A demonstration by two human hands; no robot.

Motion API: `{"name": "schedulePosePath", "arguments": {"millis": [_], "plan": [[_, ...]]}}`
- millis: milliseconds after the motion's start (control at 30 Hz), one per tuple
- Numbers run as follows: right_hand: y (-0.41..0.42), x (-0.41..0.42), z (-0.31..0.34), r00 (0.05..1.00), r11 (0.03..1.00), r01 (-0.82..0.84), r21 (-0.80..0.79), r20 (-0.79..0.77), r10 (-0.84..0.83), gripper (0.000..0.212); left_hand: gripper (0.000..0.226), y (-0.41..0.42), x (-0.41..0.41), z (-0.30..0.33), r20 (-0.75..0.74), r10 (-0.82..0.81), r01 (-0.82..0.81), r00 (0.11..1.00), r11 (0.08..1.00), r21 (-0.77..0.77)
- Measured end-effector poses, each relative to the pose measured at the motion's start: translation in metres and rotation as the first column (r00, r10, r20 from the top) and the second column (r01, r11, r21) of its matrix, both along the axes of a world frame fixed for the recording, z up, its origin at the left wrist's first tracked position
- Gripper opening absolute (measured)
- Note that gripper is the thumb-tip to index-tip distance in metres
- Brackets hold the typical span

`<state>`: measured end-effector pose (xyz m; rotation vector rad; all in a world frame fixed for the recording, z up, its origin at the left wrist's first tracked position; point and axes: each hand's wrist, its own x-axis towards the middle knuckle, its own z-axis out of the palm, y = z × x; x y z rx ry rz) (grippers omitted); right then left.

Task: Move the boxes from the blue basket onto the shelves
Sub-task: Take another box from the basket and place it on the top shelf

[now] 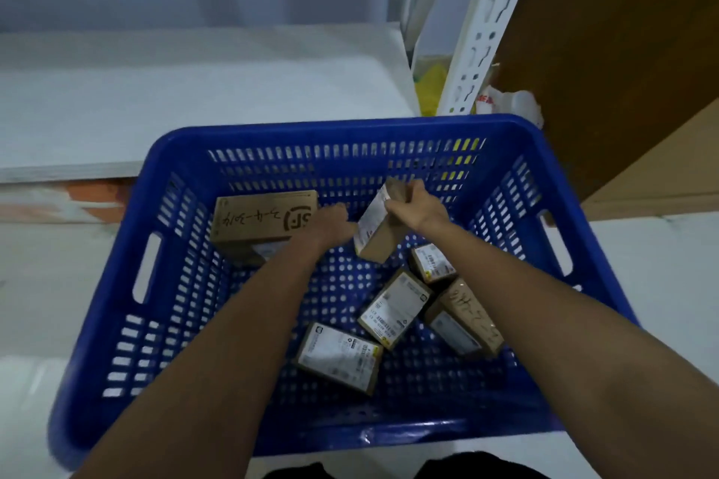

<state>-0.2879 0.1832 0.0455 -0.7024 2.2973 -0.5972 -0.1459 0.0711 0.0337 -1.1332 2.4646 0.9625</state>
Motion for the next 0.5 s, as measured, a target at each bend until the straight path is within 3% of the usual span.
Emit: {"name": "schedulePosePath", "arguments": {"millis": [133,233,333,500], "plan": [[0.011,-0.006,0.092,0.909,0.953,0.265,-0.149,0.368,-0.195,0.052,0.05,0.008,0.009,0.09,0.059,0.136,-0.135,0.989,0.991,-0.024],[0.02,-0.01,0.175,0.805,0.902,0.393,-0.178,0.541,-0.244,0.049,0.059,0.01,0.01,0.173,-0.01,0.346,-0.339,0.938,0.925,0.171],[0.029,-0.015,0.271,0.739,0.882,0.428,-0.198,0.639,-0.215,0.042,0.038,0.011,0.011,0.273,-0.046,0.588,-0.522,0.807,0.748,0.409],[0.041,-0.023,0.452,0.734,0.853,0.428,-0.298,0.666,-0.135,0.026,0.036,0.0,0.011,0.461,-0.042,0.586,-0.469,0.81,0.689,0.553]]}}
